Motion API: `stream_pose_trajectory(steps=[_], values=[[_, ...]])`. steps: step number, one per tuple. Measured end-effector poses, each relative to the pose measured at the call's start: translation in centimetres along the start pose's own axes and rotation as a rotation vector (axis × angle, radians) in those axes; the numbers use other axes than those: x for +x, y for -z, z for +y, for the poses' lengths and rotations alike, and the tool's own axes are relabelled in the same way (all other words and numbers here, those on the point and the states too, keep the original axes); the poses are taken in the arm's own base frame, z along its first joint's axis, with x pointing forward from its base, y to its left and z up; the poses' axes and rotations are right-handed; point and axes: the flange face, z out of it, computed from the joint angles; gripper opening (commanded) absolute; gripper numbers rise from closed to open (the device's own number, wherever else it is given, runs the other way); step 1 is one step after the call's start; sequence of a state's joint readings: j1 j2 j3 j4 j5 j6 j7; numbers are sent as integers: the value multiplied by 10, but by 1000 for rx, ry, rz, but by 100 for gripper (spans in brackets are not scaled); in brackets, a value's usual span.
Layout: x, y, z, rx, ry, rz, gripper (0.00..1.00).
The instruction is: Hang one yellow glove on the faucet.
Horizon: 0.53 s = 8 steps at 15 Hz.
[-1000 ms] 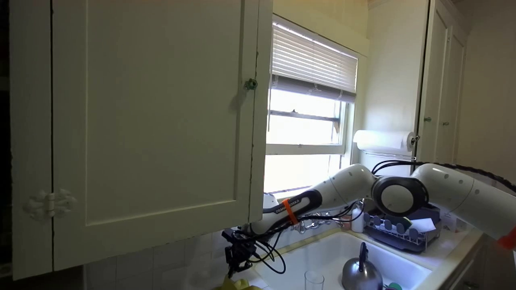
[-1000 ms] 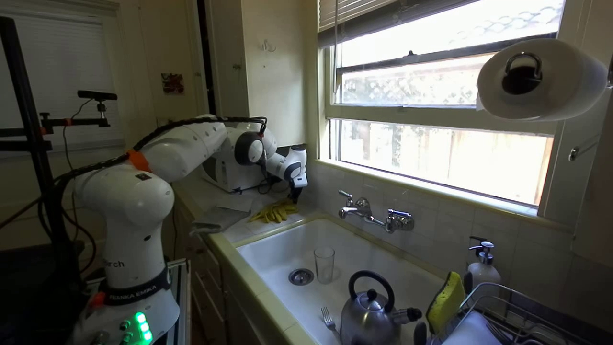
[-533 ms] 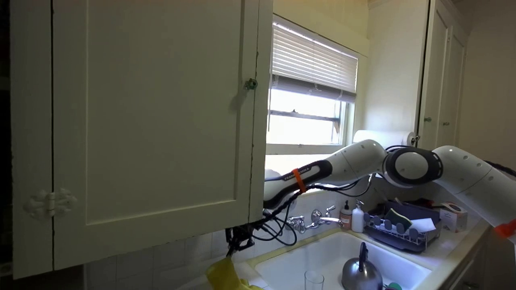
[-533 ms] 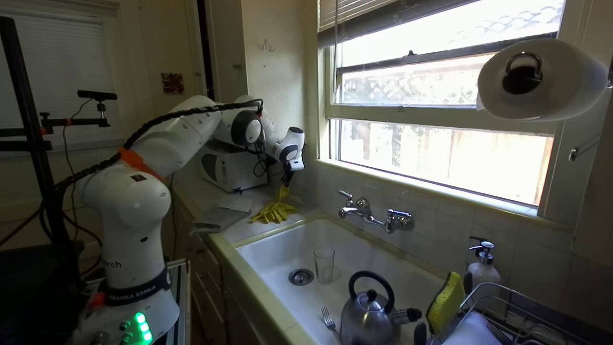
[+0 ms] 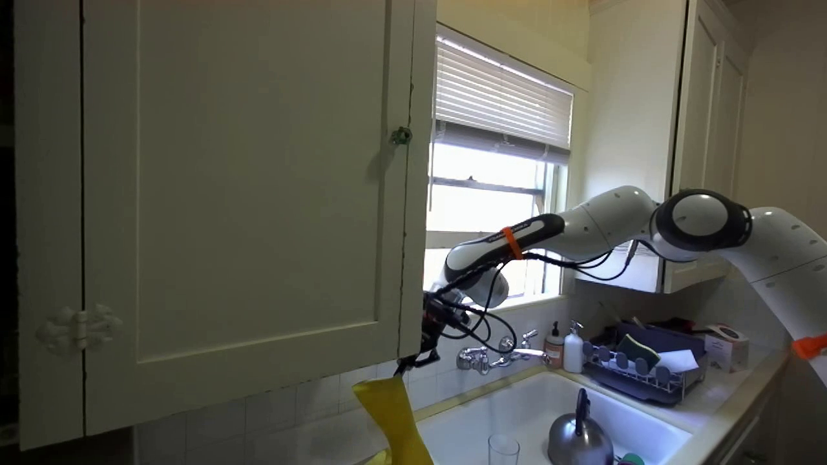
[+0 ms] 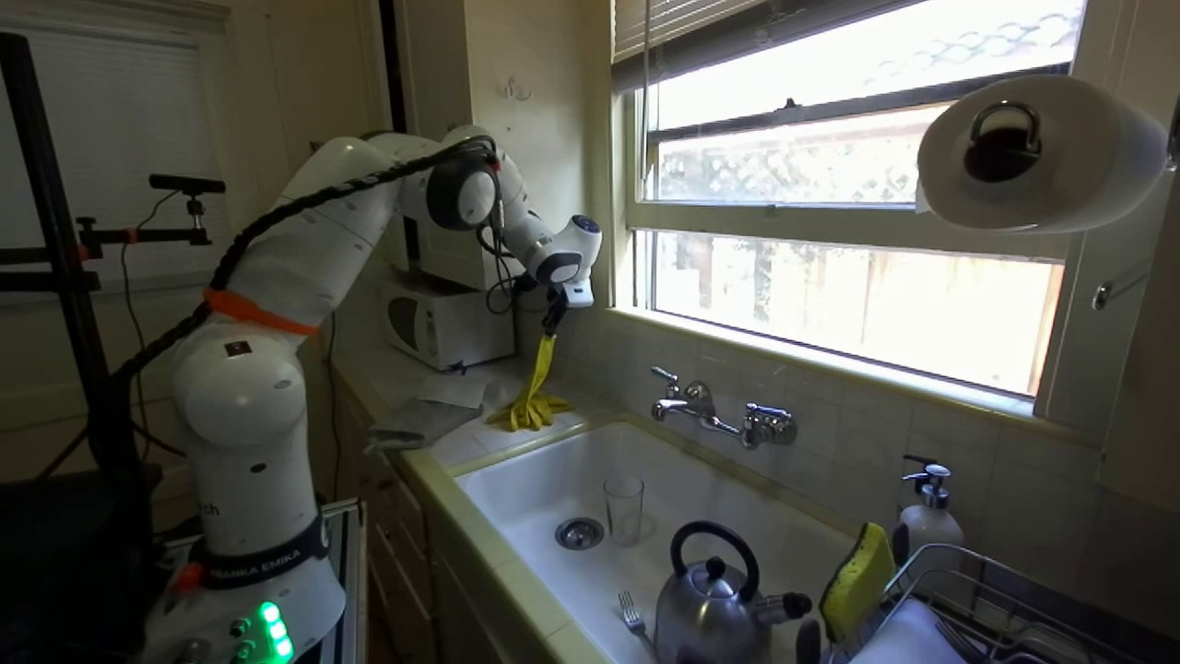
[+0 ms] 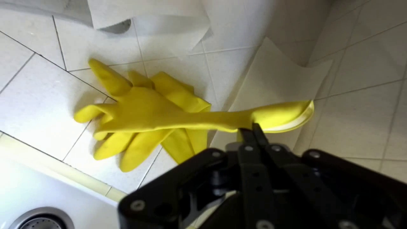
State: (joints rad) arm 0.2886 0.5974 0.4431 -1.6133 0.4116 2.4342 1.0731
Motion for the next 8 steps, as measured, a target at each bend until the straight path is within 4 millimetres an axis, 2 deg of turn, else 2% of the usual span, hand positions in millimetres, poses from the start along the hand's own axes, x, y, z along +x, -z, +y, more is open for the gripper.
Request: stream_pose_trajectory(steps=[2, 5, 8], values=[[-6, 27, 5, -23, -35, -27, 0], [-5, 48, 22, -65, -69, -28, 0], [6, 85, 32, 42, -122, 50, 0]])
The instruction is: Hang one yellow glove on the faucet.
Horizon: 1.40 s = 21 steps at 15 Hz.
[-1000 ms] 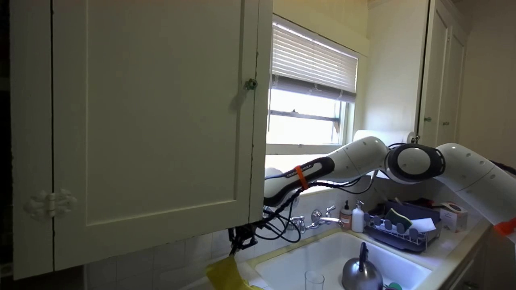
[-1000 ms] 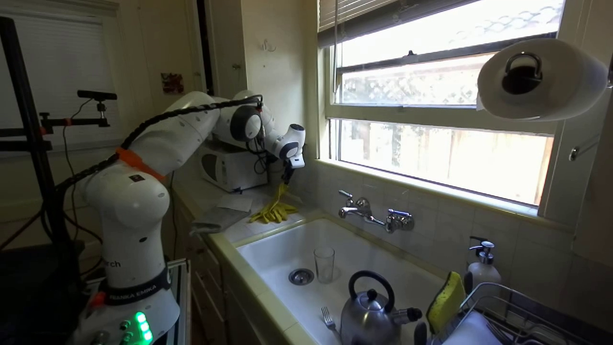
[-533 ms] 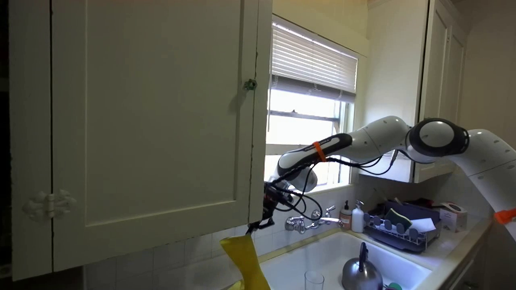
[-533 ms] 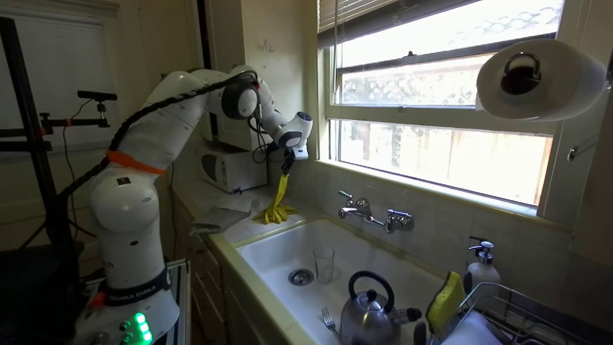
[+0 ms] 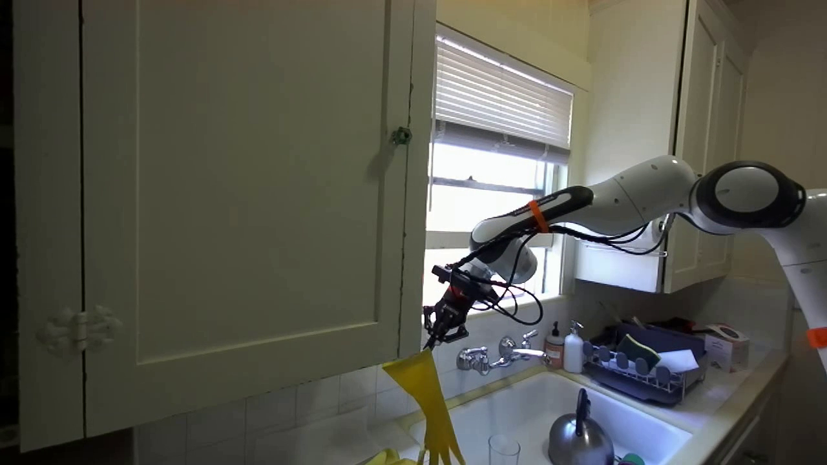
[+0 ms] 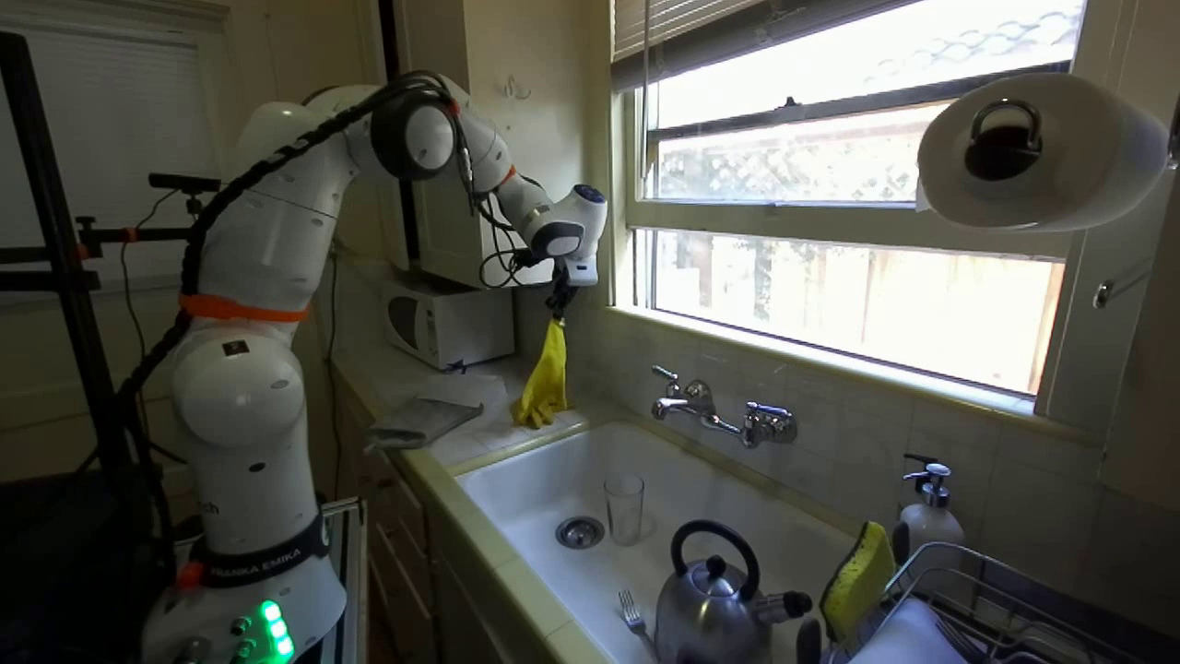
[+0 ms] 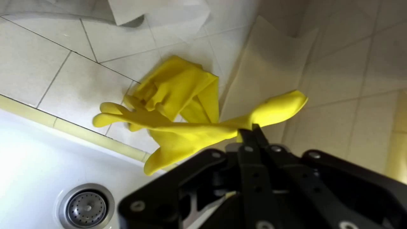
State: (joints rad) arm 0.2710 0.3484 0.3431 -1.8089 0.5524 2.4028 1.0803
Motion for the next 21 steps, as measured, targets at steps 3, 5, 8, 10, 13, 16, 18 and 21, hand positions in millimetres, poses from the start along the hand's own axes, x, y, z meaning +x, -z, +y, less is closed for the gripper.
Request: stream_pose_trajectory(steps=[3, 5, 8, 10, 13, 16, 18, 21], values=[[1, 49, 7, 160, -55, 74, 0], [-5, 77, 16, 261, -85, 132, 0], [-18, 109, 38, 399, -141, 226, 1], [-23, 115, 43, 412, -137, 236, 1], [-19, 110, 40, 407, -142, 233, 0], [-13, 116, 40, 445, -141, 263, 0], [3, 129, 44, 489, -158, 314, 0], [37, 147, 70, 493, -236, 385, 0]])
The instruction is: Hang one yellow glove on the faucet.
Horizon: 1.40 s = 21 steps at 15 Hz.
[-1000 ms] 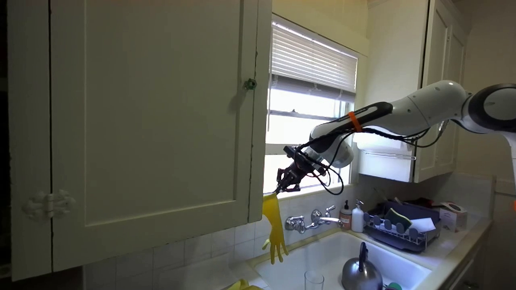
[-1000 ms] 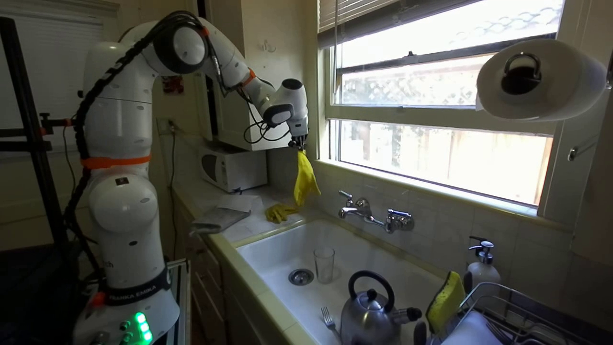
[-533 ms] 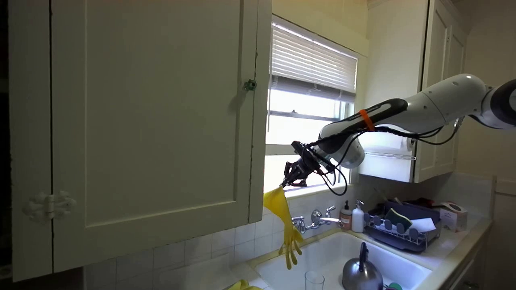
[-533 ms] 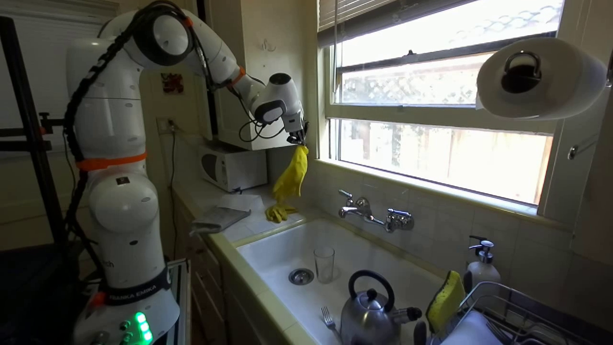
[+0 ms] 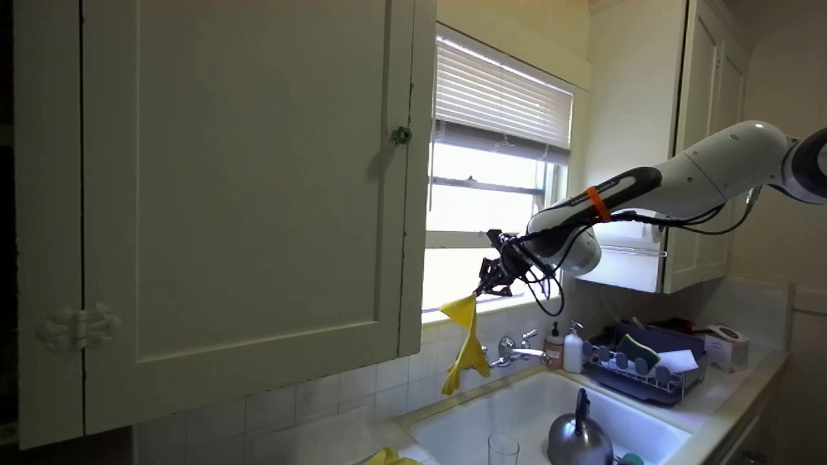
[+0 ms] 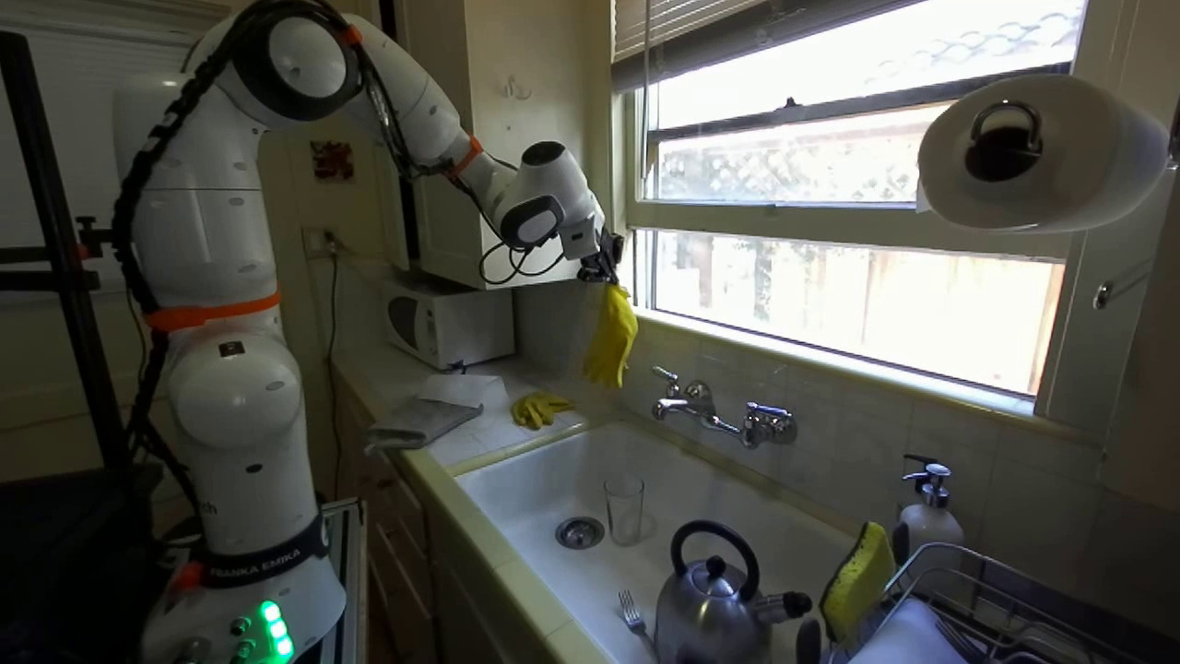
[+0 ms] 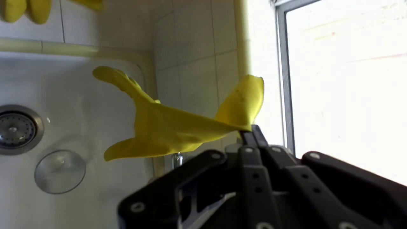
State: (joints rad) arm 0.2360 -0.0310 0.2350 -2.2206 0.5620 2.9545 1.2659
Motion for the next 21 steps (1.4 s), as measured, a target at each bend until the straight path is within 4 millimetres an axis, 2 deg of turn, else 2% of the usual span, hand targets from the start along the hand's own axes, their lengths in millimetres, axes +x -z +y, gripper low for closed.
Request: stream_pose_trajectory(steps=[3, 6, 8, 11, 14, 18, 21], values=[[43, 19, 26, -28, -62, 86, 0], [77, 52, 51, -19, -147, 174, 0], [91, 75, 66, 2, -207, 243, 1], [90, 99, 73, 44, -250, 288, 0], [85, 100, 73, 49, -245, 285, 0], [75, 80, 66, 84, -237, 258, 0], [78, 67, 60, 94, -249, 245, 1]])
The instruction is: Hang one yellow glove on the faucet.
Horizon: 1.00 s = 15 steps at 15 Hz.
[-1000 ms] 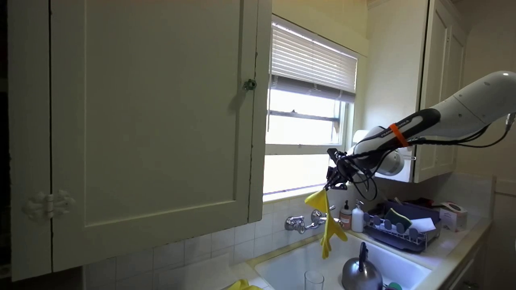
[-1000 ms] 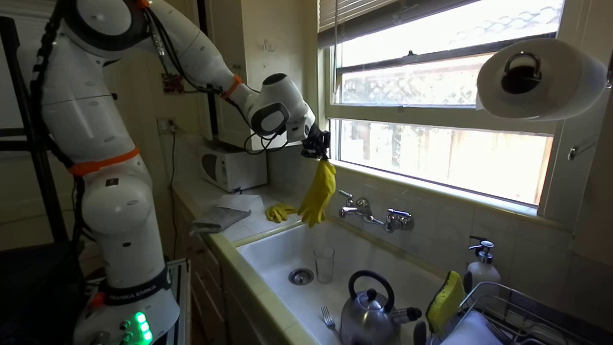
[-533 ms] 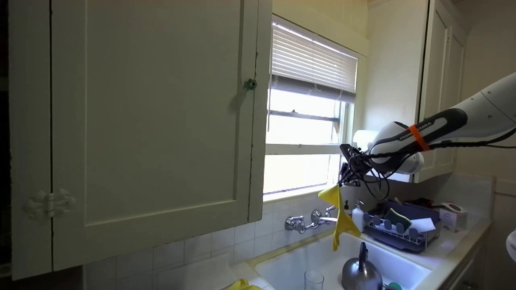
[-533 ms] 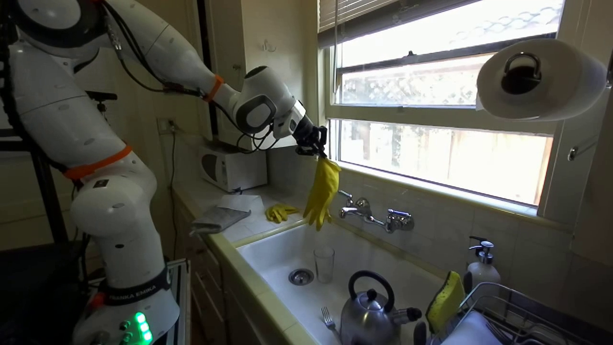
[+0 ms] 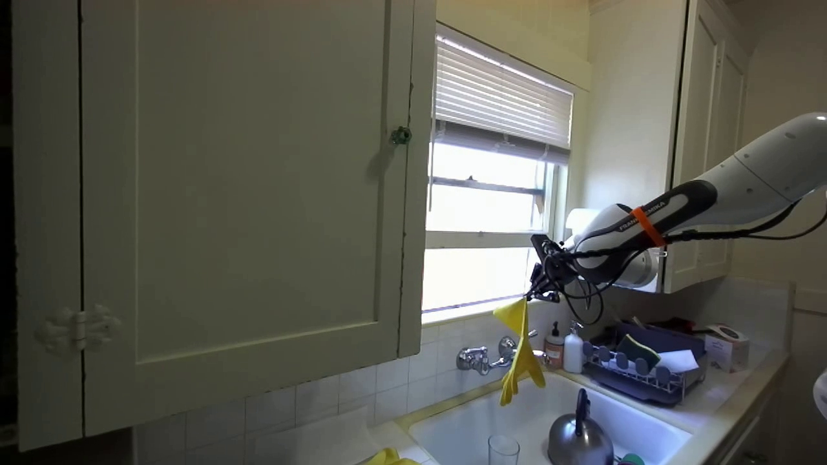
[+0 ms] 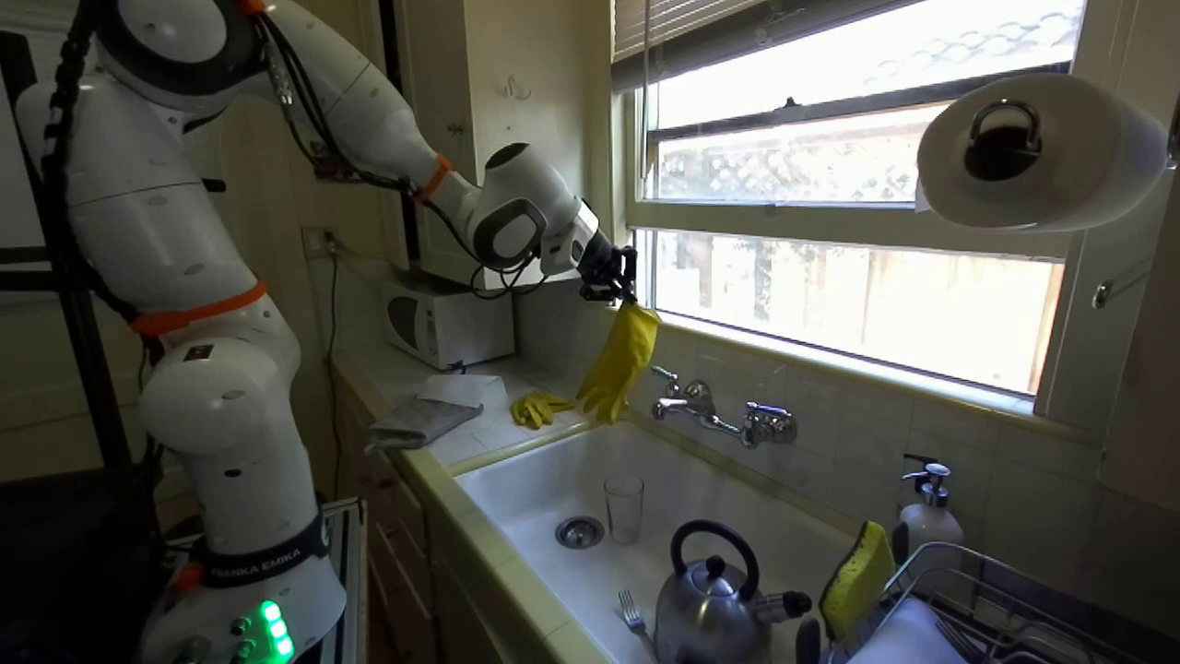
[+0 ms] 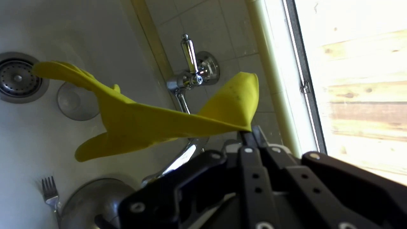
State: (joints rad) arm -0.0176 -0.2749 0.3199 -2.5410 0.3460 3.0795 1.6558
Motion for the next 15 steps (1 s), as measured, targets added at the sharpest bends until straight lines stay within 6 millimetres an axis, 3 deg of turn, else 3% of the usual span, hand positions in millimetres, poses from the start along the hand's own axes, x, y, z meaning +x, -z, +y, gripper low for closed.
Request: stream_pose_trajectory(steps=[5, 12, 15], values=[[3, -1, -3, 3, -5, 4, 0], [59, -23, -41, 22, -117, 60, 0], [77, -38, -47, 10, -141, 83, 0]])
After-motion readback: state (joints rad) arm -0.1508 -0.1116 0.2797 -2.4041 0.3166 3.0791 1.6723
